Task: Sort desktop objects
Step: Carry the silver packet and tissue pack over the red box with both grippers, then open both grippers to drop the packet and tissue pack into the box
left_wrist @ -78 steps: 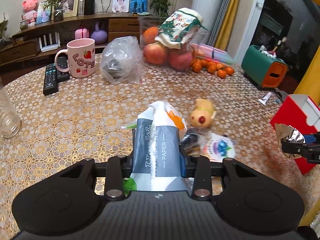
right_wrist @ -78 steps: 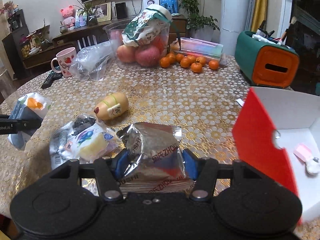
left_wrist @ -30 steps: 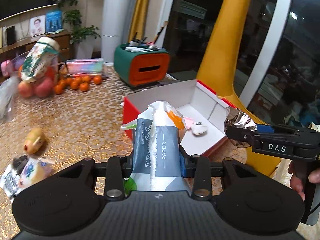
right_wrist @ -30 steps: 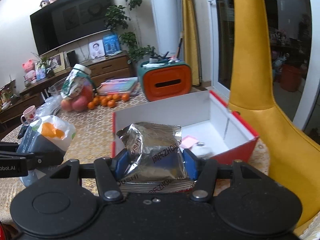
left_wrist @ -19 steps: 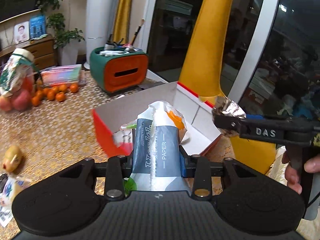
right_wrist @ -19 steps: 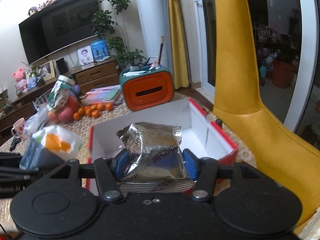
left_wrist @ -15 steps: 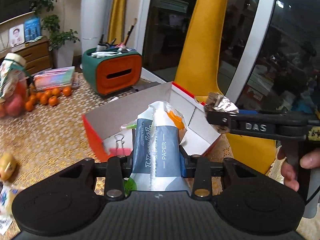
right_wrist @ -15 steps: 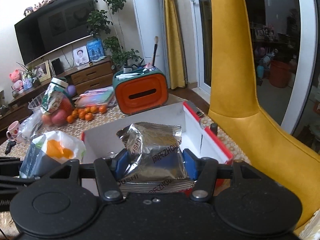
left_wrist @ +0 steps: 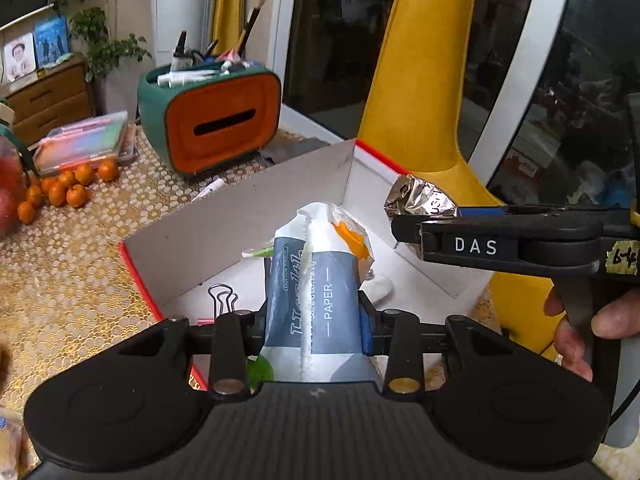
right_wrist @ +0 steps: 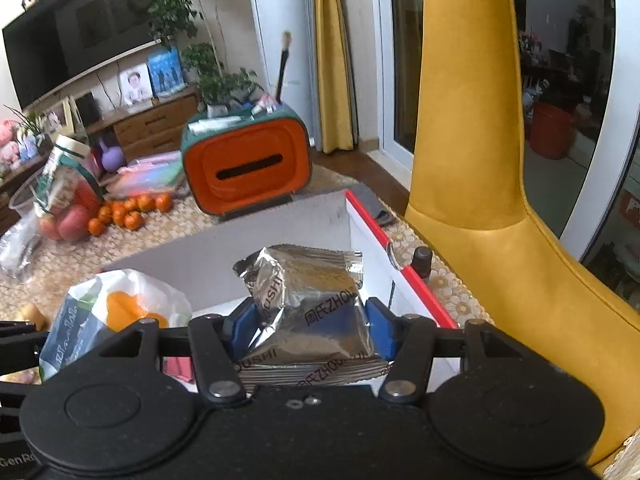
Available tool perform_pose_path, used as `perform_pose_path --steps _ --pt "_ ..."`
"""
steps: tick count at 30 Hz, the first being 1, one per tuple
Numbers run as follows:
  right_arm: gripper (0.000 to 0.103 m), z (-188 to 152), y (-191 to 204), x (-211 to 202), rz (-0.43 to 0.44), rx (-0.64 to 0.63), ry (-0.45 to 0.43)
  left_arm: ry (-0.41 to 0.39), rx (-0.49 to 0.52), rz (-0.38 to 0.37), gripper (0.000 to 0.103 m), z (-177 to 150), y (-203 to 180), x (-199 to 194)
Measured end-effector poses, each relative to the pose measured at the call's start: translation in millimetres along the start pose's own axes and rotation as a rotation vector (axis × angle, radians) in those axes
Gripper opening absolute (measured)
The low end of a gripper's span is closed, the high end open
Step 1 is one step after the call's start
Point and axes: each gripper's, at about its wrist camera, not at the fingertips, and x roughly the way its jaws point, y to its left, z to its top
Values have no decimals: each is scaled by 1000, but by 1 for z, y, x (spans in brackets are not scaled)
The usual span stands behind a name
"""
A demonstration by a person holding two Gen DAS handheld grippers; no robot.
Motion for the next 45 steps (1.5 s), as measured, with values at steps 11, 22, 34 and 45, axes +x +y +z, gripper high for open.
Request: perform_pose_path --steps 11,22,34,45 --pt "57 0 -4 54 -24 -1 123 134 70 -13 36 4 -1 53" --pt "57 -8 -7 79 -47 -35 188 290 97 -9 36 -8 0 88" --pt "59 -9 5 86 -77 -117 214 324 58 -36 41 -7 5 90" --pt "68 -7 5 82 -75 -112 202 246 31 -69 60 -3 7 73"
